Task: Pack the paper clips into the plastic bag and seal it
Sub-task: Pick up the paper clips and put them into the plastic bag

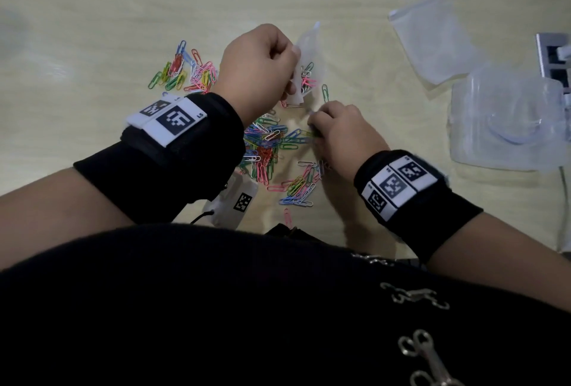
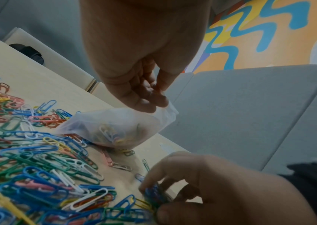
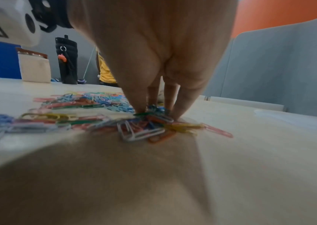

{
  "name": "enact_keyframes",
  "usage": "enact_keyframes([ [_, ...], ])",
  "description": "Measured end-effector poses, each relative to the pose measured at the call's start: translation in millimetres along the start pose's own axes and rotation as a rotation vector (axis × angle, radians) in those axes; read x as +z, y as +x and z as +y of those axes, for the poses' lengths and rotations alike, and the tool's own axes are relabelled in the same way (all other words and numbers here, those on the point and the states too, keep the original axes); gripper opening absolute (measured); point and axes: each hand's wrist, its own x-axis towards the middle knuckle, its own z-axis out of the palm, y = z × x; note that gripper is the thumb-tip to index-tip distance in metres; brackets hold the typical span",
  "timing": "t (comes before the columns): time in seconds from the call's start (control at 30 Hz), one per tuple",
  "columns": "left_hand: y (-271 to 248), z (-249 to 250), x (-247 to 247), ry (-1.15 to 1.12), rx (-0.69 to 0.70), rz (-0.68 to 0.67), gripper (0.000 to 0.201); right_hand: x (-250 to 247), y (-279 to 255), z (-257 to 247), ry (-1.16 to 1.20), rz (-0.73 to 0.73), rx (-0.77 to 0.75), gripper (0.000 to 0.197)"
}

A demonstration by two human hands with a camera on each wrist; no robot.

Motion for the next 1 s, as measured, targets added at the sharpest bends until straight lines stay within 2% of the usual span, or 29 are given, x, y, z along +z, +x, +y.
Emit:
enact_keyframes([
  [0.07, -1, 0, 1, 0.002, -0.006, -0.031, 0.015, -1, -3, 3, 0.017, 0.02, 0.035, 0.024],
  [0.17, -3, 0, 2, 0.007, -0.013, -0.08, 0.015, -8, -2, 8, 0.054, 0.023, 0.072, 0.021],
  [0.3, -6, 2, 2, 0.06, -0.028, -0.128, 0.018, -22, 2, 15, 0.203, 0.081, 0.234, 0.019],
  [0.4, -6, 1, 2, 0.083, -0.04, -0.136, 0.02, -29, 4, 21, 0.458, 0.164, 0.389, 0.02],
  [0.47, -5, 0, 3, 0.1, -0.043, -0.138, 0.021, -37, 6, 21, 0.708, 0.239, 0.464, 0.017],
  [0.53, -5, -1, 4, 0.116, -0.039, -0.141, 0.024, -49, 7, 17, 0.956, 0.317, 0.489, 0.015],
  [0.6, -6, -1, 5, 0.129, -0.028, -0.155, 0.027, -62, 9, 9, 1.085, 0.346, 0.464, 0.015],
  [0.7, -8, 0, 7, 0.122, -0.011, -0.187, 0.025, -70, 13, -4, 1.052, 0.288, 0.386, 0.016],
  [0.8, -8, -3, 5, 0.073, -0.014, -0.165, 0.019, -71, 16, -12, 0.899, 0.227, 0.336, 0.027],
  [1.0, -7, -12, -5, 0.011, 0.004, -0.064, 0.016, -74, 23, -16, 0.864, 0.381, 0.29, 0.01],
])
